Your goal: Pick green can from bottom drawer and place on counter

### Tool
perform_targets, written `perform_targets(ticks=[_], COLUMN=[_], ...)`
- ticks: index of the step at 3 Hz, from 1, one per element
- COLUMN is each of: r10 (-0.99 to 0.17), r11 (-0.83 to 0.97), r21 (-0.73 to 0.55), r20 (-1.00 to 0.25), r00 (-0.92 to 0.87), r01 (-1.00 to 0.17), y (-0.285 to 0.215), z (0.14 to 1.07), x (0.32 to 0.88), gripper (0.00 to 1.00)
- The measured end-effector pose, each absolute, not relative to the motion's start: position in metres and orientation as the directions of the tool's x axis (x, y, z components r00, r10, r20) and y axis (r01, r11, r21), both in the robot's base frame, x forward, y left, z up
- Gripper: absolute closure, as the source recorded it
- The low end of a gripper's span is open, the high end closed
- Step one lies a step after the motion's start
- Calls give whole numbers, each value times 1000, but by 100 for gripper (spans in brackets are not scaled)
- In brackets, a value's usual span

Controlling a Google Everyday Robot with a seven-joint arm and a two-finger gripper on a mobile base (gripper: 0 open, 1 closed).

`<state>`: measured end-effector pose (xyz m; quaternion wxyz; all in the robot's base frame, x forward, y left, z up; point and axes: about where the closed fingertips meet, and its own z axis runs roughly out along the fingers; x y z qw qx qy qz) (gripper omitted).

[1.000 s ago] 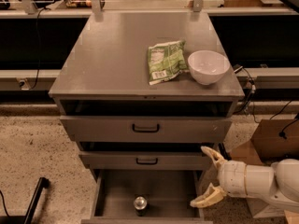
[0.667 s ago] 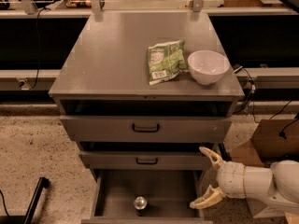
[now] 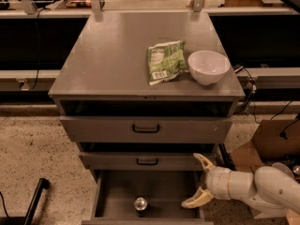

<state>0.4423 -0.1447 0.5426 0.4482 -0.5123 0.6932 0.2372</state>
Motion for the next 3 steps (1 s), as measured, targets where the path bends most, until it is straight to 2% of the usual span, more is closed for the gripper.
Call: perform_targets(ticks=[2,3], r10=[-526,-521], r11=[376,376], r21=[-149,-140], r20=[-847,-849], r00=[-78,-83], r01=[-915,-916], y=[-125,-122], z=[422,415], x=[468,467], gripper=[0,0])
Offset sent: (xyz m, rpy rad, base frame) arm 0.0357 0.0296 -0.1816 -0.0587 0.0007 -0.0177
